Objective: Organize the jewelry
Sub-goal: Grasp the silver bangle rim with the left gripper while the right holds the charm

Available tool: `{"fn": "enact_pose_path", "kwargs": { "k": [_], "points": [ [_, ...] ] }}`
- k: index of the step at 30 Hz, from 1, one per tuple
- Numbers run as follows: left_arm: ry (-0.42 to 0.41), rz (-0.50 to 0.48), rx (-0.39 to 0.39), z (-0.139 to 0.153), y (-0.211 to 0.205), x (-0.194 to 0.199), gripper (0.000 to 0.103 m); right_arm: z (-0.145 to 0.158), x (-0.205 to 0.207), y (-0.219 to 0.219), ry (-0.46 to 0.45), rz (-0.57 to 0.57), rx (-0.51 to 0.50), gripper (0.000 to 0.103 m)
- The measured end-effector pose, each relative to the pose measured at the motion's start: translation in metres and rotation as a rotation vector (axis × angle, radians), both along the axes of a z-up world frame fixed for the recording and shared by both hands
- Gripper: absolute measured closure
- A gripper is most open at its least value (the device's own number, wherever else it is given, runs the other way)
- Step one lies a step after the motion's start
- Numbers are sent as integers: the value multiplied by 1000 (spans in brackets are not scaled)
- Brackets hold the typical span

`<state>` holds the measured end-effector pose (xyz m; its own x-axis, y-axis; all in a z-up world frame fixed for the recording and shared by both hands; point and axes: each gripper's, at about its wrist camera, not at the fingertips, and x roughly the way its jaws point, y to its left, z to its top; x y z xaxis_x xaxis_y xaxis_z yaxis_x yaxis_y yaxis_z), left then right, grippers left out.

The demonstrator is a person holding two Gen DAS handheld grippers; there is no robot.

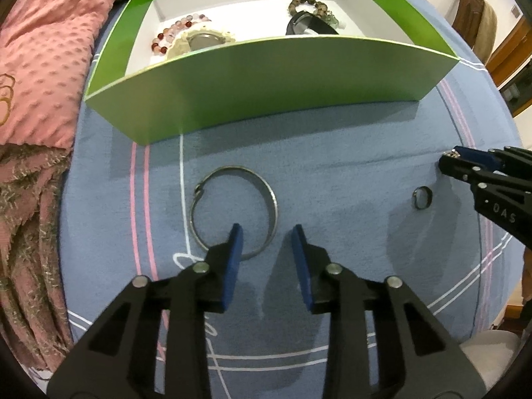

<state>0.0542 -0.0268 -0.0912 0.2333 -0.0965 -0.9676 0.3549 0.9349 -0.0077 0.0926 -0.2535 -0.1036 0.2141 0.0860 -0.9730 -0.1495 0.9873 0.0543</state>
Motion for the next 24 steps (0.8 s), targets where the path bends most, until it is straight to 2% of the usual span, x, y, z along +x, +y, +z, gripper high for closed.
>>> {"fn": "enact_pose_path", "kwargs": {
  "k": [6, 14, 18, 24],
  "points": [
    [0, 7, -3, 0, -2, -1, 89, 0, -1, 2, -3, -1, -8, 76],
    [0, 16, -13, 0, 2, -2, 91, 1, -1, 2, -7, 2, -6, 76],
    [1, 23, -18, 0, 7, -2, 99, 1, -1, 3, -9, 10, -4, 76],
    [3, 47, -20, 1, 14, -7, 100, 0, -2, 3, -10, 19, 9, 80]
  ]
}}
